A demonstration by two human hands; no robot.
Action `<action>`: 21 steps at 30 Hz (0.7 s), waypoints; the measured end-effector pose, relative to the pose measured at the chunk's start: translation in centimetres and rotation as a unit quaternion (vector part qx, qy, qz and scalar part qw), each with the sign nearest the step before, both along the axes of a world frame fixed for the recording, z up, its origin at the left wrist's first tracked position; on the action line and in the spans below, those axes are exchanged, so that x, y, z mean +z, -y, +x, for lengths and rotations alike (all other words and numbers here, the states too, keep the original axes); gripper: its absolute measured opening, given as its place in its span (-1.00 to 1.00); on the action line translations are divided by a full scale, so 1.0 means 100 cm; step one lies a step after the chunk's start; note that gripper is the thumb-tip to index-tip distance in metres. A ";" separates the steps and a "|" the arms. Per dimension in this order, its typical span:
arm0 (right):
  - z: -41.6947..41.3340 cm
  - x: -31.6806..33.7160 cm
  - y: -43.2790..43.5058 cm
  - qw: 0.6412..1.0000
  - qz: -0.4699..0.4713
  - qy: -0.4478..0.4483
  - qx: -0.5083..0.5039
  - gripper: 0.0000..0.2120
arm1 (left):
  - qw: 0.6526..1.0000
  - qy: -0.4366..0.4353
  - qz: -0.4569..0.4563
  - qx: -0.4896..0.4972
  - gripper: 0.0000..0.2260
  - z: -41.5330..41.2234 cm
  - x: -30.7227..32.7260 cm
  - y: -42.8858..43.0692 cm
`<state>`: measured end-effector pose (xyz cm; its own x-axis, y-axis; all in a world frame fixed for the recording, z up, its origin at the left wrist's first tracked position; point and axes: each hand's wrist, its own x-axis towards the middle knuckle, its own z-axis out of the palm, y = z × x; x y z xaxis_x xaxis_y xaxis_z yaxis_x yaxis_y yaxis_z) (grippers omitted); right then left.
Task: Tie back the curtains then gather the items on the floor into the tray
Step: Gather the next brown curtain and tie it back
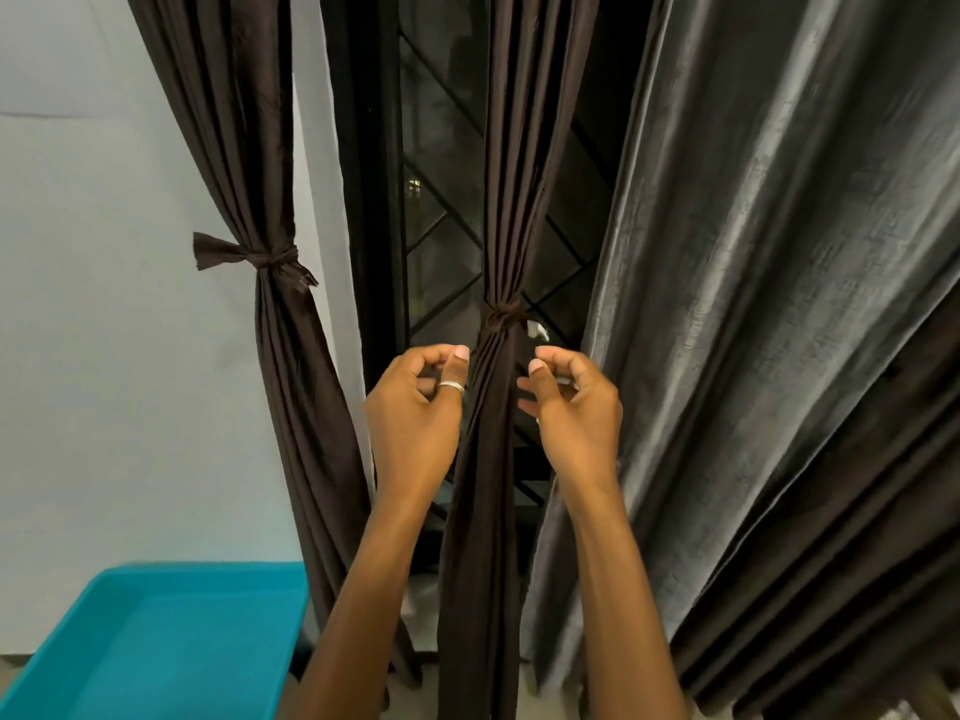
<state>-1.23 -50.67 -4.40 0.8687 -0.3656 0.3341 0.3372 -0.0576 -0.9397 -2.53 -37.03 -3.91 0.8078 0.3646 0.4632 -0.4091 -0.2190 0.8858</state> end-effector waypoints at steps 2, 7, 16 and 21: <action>-0.003 -0.009 0.007 1.000 -0.009 -0.010 0.004 -0.87 | 1.000 -0.006 0.012 -0.008 -0.94 -0.003 -0.006 0.011; -0.013 -0.035 0.032 0.998 -0.040 -0.041 0.003 -0.85 | 0.999 -0.039 0.022 -0.028 -0.92 -0.006 -0.027 0.040; -0.038 -0.065 0.079 0.995 -0.068 -0.068 -0.017 -0.83 | 0.995 -0.073 0.053 -0.049 -0.91 -0.020 -0.048 0.087; -0.040 -0.073 0.087 0.993 -0.077 -0.087 -0.039 -0.82 | 0.992 -0.088 0.054 -0.073 -0.91 -0.015 -0.053 0.097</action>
